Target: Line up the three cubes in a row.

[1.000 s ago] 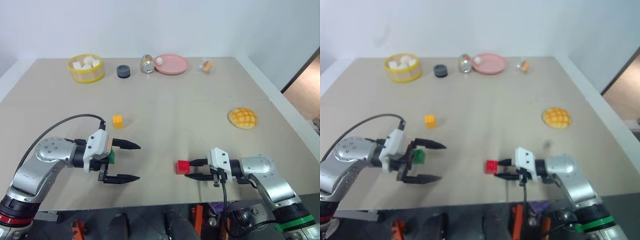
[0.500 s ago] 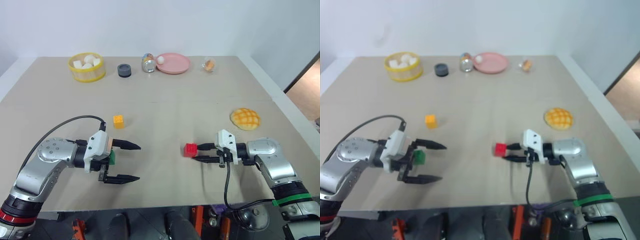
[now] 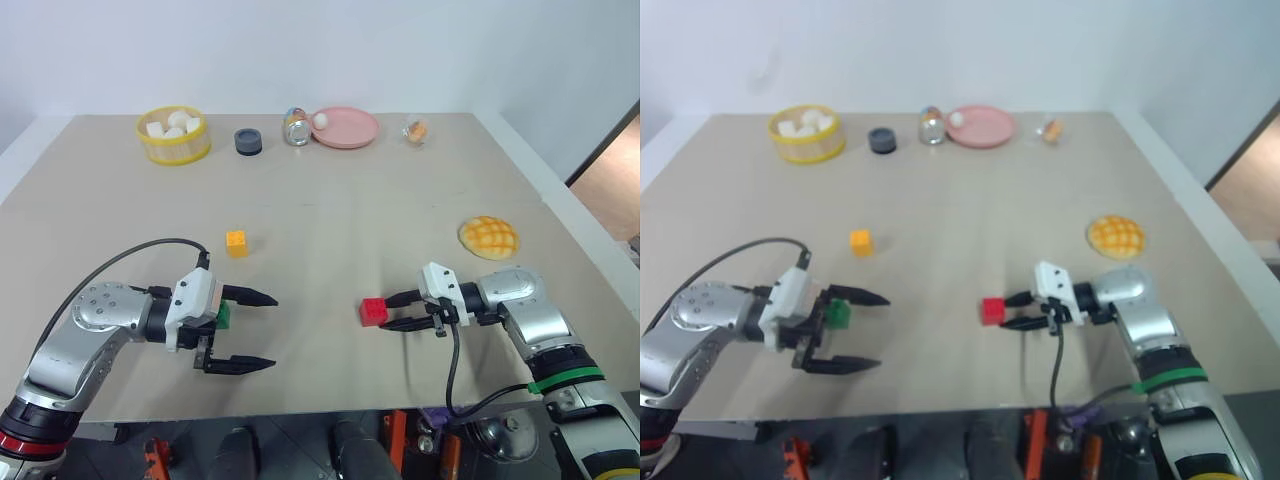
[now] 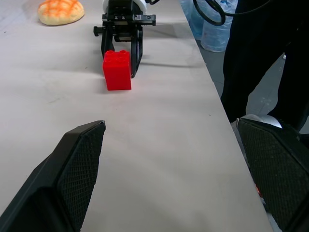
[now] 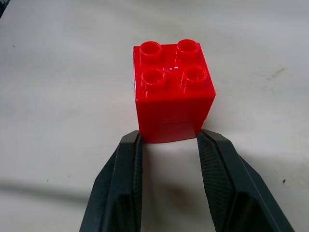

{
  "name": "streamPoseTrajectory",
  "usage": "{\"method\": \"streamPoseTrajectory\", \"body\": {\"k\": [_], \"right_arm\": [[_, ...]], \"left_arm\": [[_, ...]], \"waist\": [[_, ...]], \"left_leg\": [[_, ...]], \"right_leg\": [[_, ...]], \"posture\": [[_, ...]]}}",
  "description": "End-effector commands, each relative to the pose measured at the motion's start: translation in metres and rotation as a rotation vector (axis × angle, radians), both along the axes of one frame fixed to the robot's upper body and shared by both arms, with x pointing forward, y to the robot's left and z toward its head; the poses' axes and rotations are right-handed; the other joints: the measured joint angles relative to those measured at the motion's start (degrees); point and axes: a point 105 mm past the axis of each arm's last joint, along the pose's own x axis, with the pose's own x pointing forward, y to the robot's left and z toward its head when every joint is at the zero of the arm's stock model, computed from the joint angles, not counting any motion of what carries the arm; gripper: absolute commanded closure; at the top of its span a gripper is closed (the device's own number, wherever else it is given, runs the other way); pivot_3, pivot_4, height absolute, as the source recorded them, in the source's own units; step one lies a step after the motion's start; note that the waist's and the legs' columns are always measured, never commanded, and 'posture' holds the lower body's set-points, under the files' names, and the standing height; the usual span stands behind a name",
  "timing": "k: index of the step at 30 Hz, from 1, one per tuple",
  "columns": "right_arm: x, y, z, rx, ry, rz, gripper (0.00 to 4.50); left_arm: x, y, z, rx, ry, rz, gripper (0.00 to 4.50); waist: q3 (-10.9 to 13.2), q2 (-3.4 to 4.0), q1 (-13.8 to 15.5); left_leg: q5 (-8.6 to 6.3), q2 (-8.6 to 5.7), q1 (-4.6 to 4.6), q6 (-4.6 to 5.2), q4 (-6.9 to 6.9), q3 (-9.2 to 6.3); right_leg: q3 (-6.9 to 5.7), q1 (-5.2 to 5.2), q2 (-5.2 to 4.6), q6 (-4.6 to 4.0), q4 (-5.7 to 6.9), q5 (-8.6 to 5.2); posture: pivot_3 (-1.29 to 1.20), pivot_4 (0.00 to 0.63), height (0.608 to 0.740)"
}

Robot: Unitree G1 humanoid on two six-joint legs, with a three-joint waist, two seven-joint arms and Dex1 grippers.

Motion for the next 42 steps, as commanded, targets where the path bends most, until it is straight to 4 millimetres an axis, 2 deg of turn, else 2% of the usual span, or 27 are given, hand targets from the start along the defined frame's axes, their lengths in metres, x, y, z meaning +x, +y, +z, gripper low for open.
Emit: {"method": "streamPoseTrajectory", "body": {"k": [1,11,12,16,18,19,24,29,32,37,40,42], "right_arm": [[0.004,0.001,0.005,-0.001,-0.032,0.006,3.38],[0.004,-0.003,0.002,-0.009,-0.034,-0.01,3.38],[0.004,-0.003,0.002,-0.005,-0.035,-0.013,2.36],[0.005,-0.006,0.004,0.0,-0.02,-0.033,1.05],[0.006,-0.008,0.003,-0.009,-0.019,-0.045,0.22],[0.006,-0.01,0.002,-0.023,-0.015,-0.055,0.02],[0.002,-0.024,0.0,-0.08,0.051,-0.072,0.02],[0.001,-0.058,0.007,-0.16,0.093,-0.157,0.02],[0.008,-0.077,0.019,-0.173,0.067,-0.228,0.02],[0.026,-0.095,0.047,-0.139,-0.011,-0.344,0.02],[0.052,-0.091,0.099,0.106,-0.091,-0.457,0.02],[0.061,-0.081,0.13,0.252,-0.113,-0.468,0.02]], "left_arm": [[-0.003,0.002,0.011,0.006,-0.059,-0.004,0.0],[0.0,0.002,0.012,-0.001,-0.067,-0.001,0.0],[0.001,0.001,0.013,-0.002,-0.068,-0.001,0.0],[0.003,0.001,0.014,-0.005,-0.073,0.001,0.0],[0.004,0.0,0.014,-0.007,-0.074,0.002,0.0],[0.004,0.0,0.014,-0.007,-0.075,0.002,0.0],[0.006,-0.001,0.016,-0.011,-0.076,0.006,0.0],[0.008,0.006,0.022,-0.039,-0.048,0.073,0.0],[0.01,0.014,0.028,-0.075,-0.023,0.146,0.0],[0.013,0.021,0.043,-0.178,-0.01,0.268,0.0],[0.021,0.033,0.057,-0.281,-0.008,0.397,0.0],[0.021,0.048,0.058,-0.283,-0.003,0.46,0.0]], "waist": [[0.0,0.0,0.0],[0.0,0.0,0.0],[0.0,0.0,0.0],[0.0,0.0,0.1],[0.0,0.0,0.1],[0.0,0.0,0.1],[0.0,0.0,0.2],[0.0,0.01,1.4],[0.0,0.01,1.8],[0.0,0.03,1.8],[0.1,0.11,1.3],[0.2,0.24,0.4]], "left_leg": [[0.0,0.0,0.01,0.0,0.0,0.0],[0.01,0.01,0.02,0.0,0.0,0.01],[0.01,0.01,0.02,0.0,0.01,0.01],[0.01,0.0,0.02,0.0,0.0,0.01],[0.01,0.0,0.01,0.0,-0.03,0.01],[0.0,0.0,0.0,0.0,-0.04,0.0],[-0.01,-0.02,-0.02,0.0,-0.09,-0.01],[-0.01,-0.14,-0.04,0.0,0.01,-0.02],[-0.01,-0.15,-0.05,0.0,0.07,0.01],[-0.01,-0.14,-0.05,0.0,0.1,0.05],[-0.01,-0.11,-0.04,0.0,0.09,0.06],[-0.01,-0.08,-0.04,0.0,0.09,0.08]], "right_leg": [[0.0,0.0,0.0,-0.01,0.0,0.01],[0.0,0.01,0.0,-0.03,0.0,0.03],[0.0,0.02,0.0,-0.03,0.0,0.03],[0.0,0.02,0.0,-0.01,0.0,0.02],[0.0,0.02,0.0,0.01,0.0,-0.03],[0.0,0.01,0.0,0.02,0.0,-0.06],[0.0,0.02,-0.01,0.05,0.0,-0.14],[0.0,0.08,-0.14,0.1,-0.01,-0.16],[0.01,0.07,-0.18,0.1,-0.01,-0.16],[0.01,0.03,-0.19,0.07,-0.01,-0.12],[0.0,0.01,-0.15,0.08,0.0,-0.09],[0.0,-0.04,-0.14,0.07,0.01,0.02]], "posture": [[0.0,0.15,0.74],[0.0,0.15,0.74],[0.0,0.15,0.74],[0.0,0.15,0.74],[0.0,0.15,0.74],[0.0,0.15,0.74],[0.0,0.15,0.74],[0.0,0.15,0.74],[0.0,0.15,0.74],[0.0,0.15,0.74],[0.0,0.15,0.74],[0.0,0.15,0.74]]}}
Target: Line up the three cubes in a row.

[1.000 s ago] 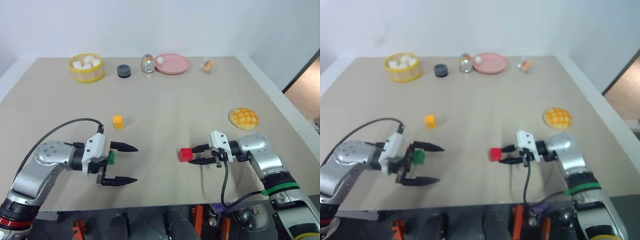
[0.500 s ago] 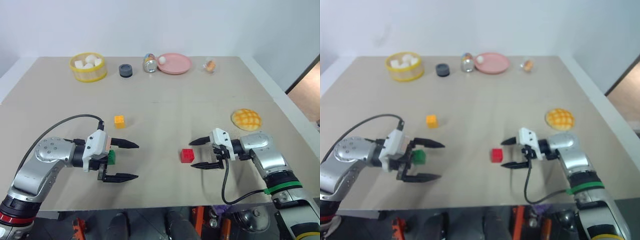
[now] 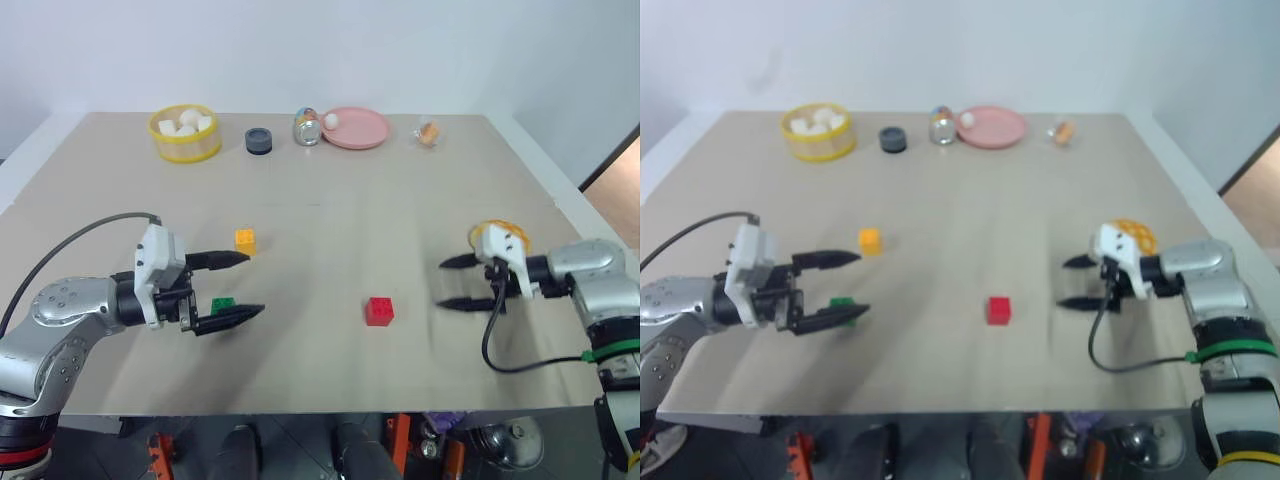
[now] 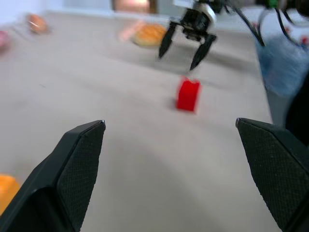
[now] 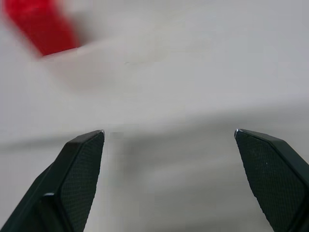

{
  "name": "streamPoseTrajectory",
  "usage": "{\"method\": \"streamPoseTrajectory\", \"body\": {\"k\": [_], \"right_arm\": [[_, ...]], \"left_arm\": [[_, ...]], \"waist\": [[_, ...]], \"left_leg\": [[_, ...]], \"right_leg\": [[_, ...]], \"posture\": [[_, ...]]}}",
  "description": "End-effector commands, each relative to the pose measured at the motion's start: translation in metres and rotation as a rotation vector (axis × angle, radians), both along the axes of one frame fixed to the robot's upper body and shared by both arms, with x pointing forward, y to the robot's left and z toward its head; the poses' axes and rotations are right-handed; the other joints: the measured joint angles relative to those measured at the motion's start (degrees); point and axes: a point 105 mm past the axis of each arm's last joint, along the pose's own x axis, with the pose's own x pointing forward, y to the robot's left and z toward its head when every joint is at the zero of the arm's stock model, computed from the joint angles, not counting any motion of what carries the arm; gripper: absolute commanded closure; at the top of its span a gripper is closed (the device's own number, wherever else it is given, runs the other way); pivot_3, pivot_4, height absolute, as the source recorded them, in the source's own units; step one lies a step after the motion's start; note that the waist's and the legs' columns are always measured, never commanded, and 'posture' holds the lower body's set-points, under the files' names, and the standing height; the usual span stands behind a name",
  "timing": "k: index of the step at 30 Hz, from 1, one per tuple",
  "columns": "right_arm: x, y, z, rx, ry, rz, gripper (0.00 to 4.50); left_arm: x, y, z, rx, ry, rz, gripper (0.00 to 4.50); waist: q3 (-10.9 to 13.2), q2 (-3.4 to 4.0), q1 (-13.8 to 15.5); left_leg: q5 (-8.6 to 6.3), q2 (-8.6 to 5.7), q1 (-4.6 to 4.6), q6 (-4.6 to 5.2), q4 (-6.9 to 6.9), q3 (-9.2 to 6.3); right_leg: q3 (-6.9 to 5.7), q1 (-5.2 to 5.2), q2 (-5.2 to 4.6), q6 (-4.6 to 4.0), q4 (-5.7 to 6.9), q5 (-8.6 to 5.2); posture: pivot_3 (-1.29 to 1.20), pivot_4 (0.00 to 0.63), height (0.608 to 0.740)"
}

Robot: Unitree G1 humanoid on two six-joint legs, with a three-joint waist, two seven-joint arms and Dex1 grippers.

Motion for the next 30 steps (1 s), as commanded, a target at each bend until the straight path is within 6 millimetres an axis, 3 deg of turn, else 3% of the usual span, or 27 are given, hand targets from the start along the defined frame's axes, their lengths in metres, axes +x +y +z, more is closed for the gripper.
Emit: {"method": "streamPoseTrajectory", "body": {"k": [1,6,12,17,23,30], "right_arm": [[0.013,0.012,0.068,0.239,-0.148,-0.021,0.02],[0.009,0.057,0.087,0.346,-0.145,0.12,0.02],[-0.004,0.097,0.081,0.344,-0.117,0.263,0.02],[-0.011,0.121,0.072,0.342,-0.095,0.352,0.02],[-0.014,0.127,0.07,0.338,-0.092,0.376,0.02],[-0.024,0.13,0.067,0.343,-0.077,0.391,0.02]], "left_arm": [[-0.001,0.027,0.01,-0.009,-0.018,0.116,0.0],[-0.01,0.071,-0.012,0.099,0.038,0.223,0.0],[-0.02,0.102,-0.028,0.184,0.075,0.284,0.0],[-0.043,0.099,-0.051,0.305,0.119,0.18,0.0],[-0.055,0.091,-0.064,0.339,0.131,0.082,0.0],[-0.051,0.097,-0.085,0.379,0.105,0.052,0.0]], "waist": [[0.0,0.05,-0.9],[0.0,-0.01,-1.2],[0.0,0.07,-0.7],[0.0,0.06,-0.7],[0.0,0.06,-0.6],[0.0,0.08,-0.7]], "left_leg": [[0.0,0.01,0.0,0.0,-0.01,-0.03],[-0.02,0.12,0.07,0.0,-0.27,-0.11],[-0.02,0.08,-0.36,-0.02,-0.26,-0.07],[-0.04,0.11,-0.49,-0.04,-0.27,0.02],[-0.02,0.2,-0.65,-0.06,-0.26,0.07],[-0.02,0.25,-0.65,-0.06,-0.27,0.08]], "right_leg": [[0.0,0.0,0.02,0.0,0.01,0.01],[-0.06,-0.02,0.18,-0.17,0.02,-0.2],[-0.06,-0.42,0.1,-0.13,0.03,-0.22],[-0.07,-0.62,0.07,-0.16,0.02,-0.2],[-0.14,-0.89,0.1,-0.31,0.12,-0.09],[-0.15,-0.92,0.13,-0.33,0.13,-0.09]], "posture": [[0.0,0.15,0.74],[0.0,0.15,0.74],[0.0,0.15,0.74],[0.0,0.15,0.74],[0.0,0.15,0.74],[0.0,0.15,0.74]]}}
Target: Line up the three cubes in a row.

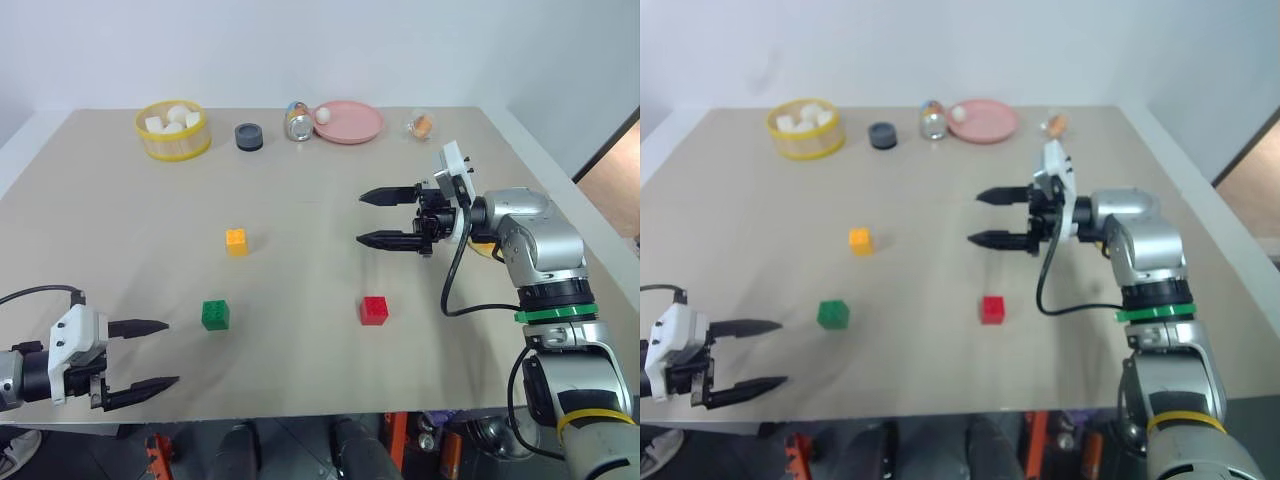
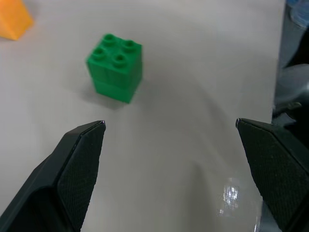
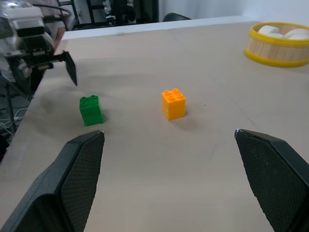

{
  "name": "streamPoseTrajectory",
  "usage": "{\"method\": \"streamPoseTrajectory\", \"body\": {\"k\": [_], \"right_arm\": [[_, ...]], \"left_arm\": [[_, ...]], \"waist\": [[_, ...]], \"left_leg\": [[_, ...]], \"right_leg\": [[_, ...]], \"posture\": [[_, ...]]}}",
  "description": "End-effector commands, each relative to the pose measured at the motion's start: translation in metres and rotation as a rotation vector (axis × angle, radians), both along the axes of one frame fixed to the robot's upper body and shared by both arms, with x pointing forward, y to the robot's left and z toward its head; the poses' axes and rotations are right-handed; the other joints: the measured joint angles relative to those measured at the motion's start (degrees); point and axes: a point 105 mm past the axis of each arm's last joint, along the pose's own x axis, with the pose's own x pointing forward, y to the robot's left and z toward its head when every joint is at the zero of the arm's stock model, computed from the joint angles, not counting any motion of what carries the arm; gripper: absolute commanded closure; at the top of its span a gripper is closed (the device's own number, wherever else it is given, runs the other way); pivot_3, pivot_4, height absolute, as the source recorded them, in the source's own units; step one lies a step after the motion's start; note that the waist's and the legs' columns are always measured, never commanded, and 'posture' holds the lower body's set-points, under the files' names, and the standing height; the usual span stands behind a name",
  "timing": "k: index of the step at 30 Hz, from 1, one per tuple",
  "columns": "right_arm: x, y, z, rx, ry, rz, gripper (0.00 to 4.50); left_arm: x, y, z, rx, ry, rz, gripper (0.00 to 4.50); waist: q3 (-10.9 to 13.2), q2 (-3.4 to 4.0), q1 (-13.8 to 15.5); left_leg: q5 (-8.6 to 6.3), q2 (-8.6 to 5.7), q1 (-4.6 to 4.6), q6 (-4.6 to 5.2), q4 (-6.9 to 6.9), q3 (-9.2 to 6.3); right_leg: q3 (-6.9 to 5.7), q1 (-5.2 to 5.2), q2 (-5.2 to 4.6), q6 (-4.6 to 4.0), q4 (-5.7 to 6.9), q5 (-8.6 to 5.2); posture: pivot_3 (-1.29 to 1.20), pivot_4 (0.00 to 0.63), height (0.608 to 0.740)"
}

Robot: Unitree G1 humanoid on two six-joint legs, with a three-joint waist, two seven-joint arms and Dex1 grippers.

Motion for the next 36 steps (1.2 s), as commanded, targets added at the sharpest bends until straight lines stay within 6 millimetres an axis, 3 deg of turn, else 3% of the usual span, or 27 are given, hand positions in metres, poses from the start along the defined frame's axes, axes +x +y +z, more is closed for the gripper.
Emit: {"method": "streamPoseTrajectory", "body": {"k": [1,9,18,36], "right_arm": [[-0.01,0.003,0.01,0.013,-0.04,0.023,0.02],[-0.018,0.002,0.014,0.022,-0.048,0.008,0.02],[-0.021,-0.003,0.017,0.014,-0.059,-0.021,0.02],[-0.015,-0.002,0.014,0.013,-0.074,-0.029,0.02]], "left_arm": [[0.009,0.002,-0.008,0.019,-0.046,-0.021,0.0],[0.044,-0.011,-0.023,-0.019,-0.084,-0.076,0.0],[0.064,-0.036,-0.033,-0.068,-0.079,-0.145,0.0],[0.08,-0.05,-0.028,-0.093,-0.097,-0.158,0.0]], "waist": [[0.0,0.03,0.1],[0.0,0.01,0.1],[0.0,0.0,0.1],[0.0,0.0,0.4]], "left_leg": [[0.0,-0.01,0.0,0.0,0.0,0.01],[0.02,-0.02,-0.05,0.0,0.14,-0.01],[0.02,-0.01,-0.05,0.01,0.14,-0.04],[0.1,-0.06,-0.08,0.08,0.42,-0.05]], "right_leg": [[0.0,0.0,-0.01,0.0,0.0,0.0],[0.0,0.02,-0.01,0.09,0.05,0.1],[0.0,0.01,0.04,0.33,0.13,0.22],[0.03,0.16,0.0,0.3,0.14,0.25]], "posture": [[0.0,0.15,0.74],[0.0,0.15,0.74],[0.0,0.15,0.74],[0.0,0.15,0.74]]}}
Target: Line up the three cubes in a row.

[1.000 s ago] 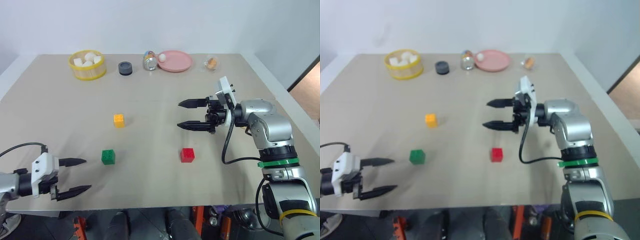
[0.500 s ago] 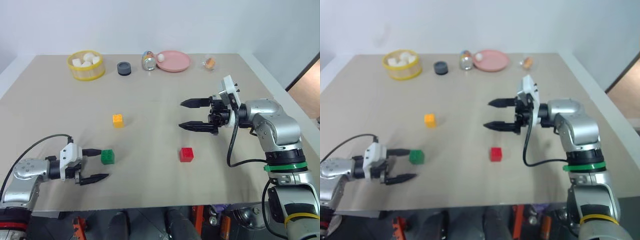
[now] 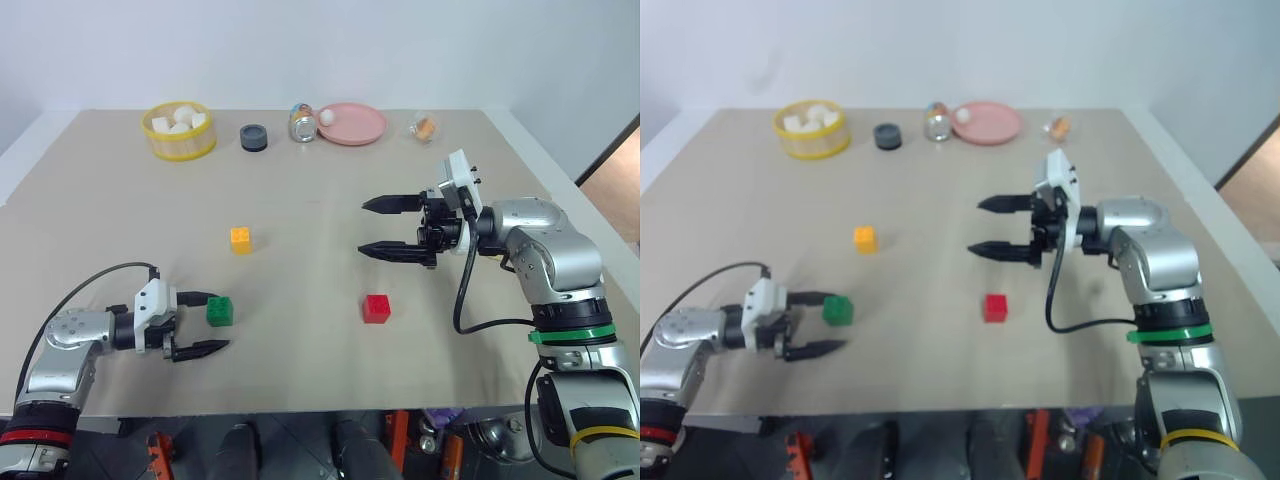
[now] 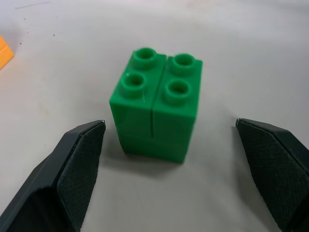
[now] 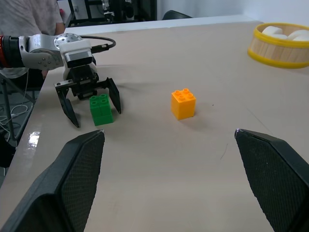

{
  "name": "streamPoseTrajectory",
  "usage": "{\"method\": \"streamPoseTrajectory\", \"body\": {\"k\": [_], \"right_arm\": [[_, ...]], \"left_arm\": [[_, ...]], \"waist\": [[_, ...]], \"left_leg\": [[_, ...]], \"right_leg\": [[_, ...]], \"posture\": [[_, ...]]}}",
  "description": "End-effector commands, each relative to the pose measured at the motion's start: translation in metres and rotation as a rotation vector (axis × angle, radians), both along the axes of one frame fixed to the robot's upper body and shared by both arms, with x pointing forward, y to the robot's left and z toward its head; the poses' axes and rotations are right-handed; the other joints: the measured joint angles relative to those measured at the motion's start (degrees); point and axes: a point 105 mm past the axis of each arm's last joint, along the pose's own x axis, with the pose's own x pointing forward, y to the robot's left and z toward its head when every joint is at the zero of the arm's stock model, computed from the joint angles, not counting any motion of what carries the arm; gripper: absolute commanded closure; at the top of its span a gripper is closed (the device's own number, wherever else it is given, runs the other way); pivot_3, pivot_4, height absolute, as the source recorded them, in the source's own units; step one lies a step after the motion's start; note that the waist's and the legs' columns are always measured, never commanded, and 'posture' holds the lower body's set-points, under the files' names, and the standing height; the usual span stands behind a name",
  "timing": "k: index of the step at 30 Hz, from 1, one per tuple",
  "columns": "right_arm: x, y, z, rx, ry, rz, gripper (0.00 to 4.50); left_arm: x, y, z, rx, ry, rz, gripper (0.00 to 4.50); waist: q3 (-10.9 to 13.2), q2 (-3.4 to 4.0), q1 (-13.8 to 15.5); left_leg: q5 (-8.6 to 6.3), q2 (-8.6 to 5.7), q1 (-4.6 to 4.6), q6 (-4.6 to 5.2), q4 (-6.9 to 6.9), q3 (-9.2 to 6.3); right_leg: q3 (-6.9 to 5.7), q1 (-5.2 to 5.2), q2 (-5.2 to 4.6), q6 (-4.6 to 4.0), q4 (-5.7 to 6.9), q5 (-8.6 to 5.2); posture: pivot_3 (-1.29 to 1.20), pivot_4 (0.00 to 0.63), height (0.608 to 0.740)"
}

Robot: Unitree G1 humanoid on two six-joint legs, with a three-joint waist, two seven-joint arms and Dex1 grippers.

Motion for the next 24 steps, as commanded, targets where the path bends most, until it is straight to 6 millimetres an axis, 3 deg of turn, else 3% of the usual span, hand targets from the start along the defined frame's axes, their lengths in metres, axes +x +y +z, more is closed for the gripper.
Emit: {"method": "streamPoseTrajectory", "body": {"k": [1,2,11,12,18,24], "right_arm": [[-0.001,0.0,0.011,0.018,-0.052,0.006,0.02],[0.0,0.0,0.011,0.018,-0.054,0.005,0.02],[0.002,-0.002,0.014,0.024,-0.066,-0.014,0.0],[0.002,-0.003,0.014,0.024,-0.065,-0.015,0.0],[0.003,-0.002,0.014,0.024,-0.071,-0.021,0.0],[-0.001,0.0,0.019,0.026,-0.077,-0.002,0.0]], "left_arm": [[0.004,-0.002,0.004,0.007,-0.013,-0.009,0.0],[0.005,-0.002,0.004,0.008,-0.013,-0.01,0.0],[0.007,-0.001,0.008,0.003,-0.009,-0.022,2.94],[0.007,-0.001,0.008,0.003,-0.008,-0.023,3.09],[0.008,-0.009,0.009,0.017,-0.018,-0.047,3.15],[0.012,-0.045,0.023,-0.02,-0.052,-0.166,3.15]], "waist": [[0.0,0.0,0.0],[0.0,0.0,0.0],[0.0,0.0,-0.2],[0.0,0.0,-0.2],[0.0,0.0,-0.2],[0.0,0.0,-0.2]], "left_leg": [[0.0,0.0,0.0,0.0,0.0,0.0],[0.0,0.0,0.0,0.0,0.0,0.0],[0.0,0.01,-0.01,0.0,-0.01,0.0],[0.0,0.01,-0.01,0.0,-0.01,0.0],[0.0,0.01,-0.01,0.0,-0.01,0.0],[0.0,0.0,-0.04,0.0,0.02,-0.01]], "right_leg": [[0.0,0.0,0.01,0.0,0.0,0.0],[0.0,-0.01,0.01,-0.01,0.0,0.0],[0.0,-0.03,0.02,0.03,0.02,0.01],[0.0,-0.03,0.02,0.03,0.02,0.01],[0.0,-0.03,0.02,0.03,0.02,0.01],[0.0,-0.02,0.02,0.07,0.02,0.03]], "posture": [[0.0,0.15,0.74],[0.0,0.15,0.74],[0.0,0.15,0.74],[0.0,0.15,0.74],[0.0,0.15,0.74],[0.0,0.15,0.74]]}}
